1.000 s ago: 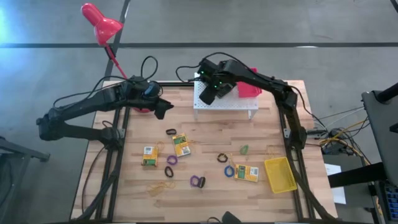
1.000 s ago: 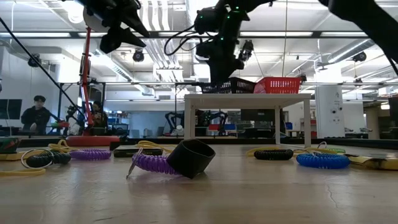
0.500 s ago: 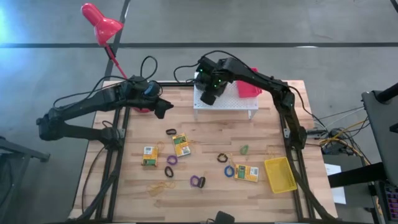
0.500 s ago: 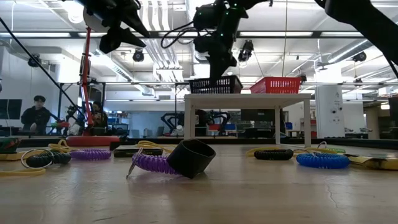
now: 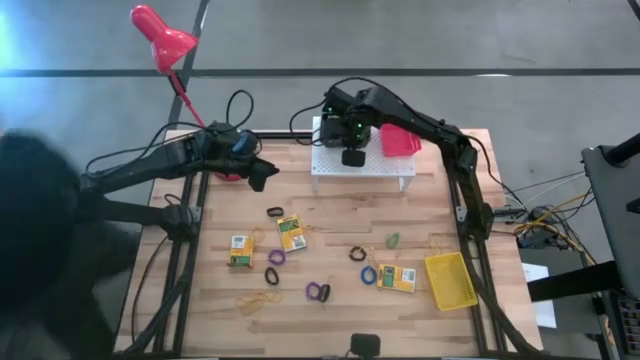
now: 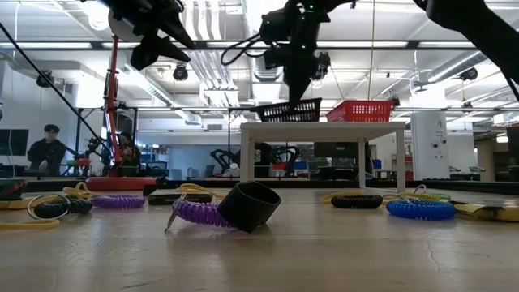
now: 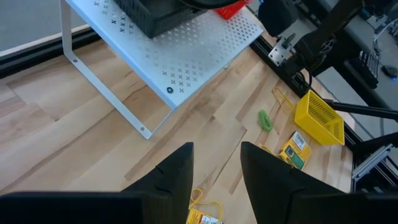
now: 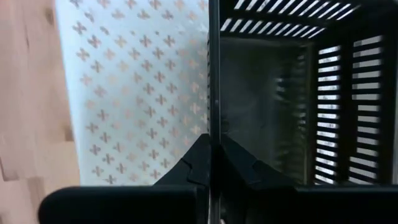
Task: Pick & Place Office Desk Supplies
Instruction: Put the black bin on the shelf
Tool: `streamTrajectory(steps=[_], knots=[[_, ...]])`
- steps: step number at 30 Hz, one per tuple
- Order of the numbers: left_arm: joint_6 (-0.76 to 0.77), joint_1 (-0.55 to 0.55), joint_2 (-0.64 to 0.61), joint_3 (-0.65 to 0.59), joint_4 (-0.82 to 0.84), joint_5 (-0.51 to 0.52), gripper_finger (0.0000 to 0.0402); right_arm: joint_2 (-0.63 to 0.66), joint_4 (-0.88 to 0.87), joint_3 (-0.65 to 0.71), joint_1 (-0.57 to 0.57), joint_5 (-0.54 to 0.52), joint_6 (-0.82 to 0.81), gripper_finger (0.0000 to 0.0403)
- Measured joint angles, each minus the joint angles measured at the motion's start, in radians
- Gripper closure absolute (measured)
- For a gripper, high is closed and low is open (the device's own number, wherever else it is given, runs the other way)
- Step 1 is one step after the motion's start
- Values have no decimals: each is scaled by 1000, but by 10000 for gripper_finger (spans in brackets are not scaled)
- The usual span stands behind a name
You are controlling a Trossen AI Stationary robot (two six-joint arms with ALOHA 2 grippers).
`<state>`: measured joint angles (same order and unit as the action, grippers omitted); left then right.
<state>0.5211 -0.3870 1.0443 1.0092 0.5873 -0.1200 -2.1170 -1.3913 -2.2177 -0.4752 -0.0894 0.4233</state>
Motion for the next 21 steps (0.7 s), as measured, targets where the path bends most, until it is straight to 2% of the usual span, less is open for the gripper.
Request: streamTrajectory(steps=[12,21], knots=[[0,0,0,0,0,0,264,1,-32,2,-49,-10,31,387],[2,0,0,0,0,0,264,1,-34,6,-47,-13,68,333]])
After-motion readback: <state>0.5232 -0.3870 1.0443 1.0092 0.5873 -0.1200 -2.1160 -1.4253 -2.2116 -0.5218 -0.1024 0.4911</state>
